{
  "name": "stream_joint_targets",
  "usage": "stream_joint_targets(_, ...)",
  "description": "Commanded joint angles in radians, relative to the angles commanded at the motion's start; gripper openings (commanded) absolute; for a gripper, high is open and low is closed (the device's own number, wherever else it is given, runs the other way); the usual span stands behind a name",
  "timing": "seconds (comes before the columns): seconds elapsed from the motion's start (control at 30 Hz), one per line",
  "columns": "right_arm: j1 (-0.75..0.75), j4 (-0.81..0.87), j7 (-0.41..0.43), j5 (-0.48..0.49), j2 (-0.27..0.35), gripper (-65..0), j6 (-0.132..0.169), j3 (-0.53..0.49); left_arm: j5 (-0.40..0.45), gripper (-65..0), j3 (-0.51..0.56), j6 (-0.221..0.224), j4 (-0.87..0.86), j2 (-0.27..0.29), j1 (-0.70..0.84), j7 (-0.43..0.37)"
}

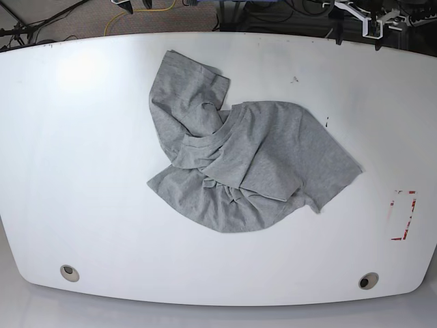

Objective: Fold the T-shirt properly
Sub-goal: 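Move both grippers in over the table toward the grey T-shirt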

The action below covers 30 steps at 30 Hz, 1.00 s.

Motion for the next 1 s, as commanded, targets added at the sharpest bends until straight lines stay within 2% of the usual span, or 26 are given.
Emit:
stream_joint_targets(0.53,0.055,-0.005,-0.010,0.003,-0.011,-37.2,0.008,0.010,0.008,-12.2,-0.005,0.001,-0.003,-0.011,-0.042,0.017)
stream_joint_targets(0.6,0.079,-0.007,-0.028,0.012,-0.005,-37.4,0.017,0.013,0.002,-12.2,0.002,0.002,-0.003,-0.028,-0.047,0.015)
stream_joint_targets(1.0,0.103,-0.010,-0.036,0.016,-0.004,-37.7,0.041,0.006,0.001,-11.8,0.003,0.003,-0.008,-0.041,-0.041,0.009)
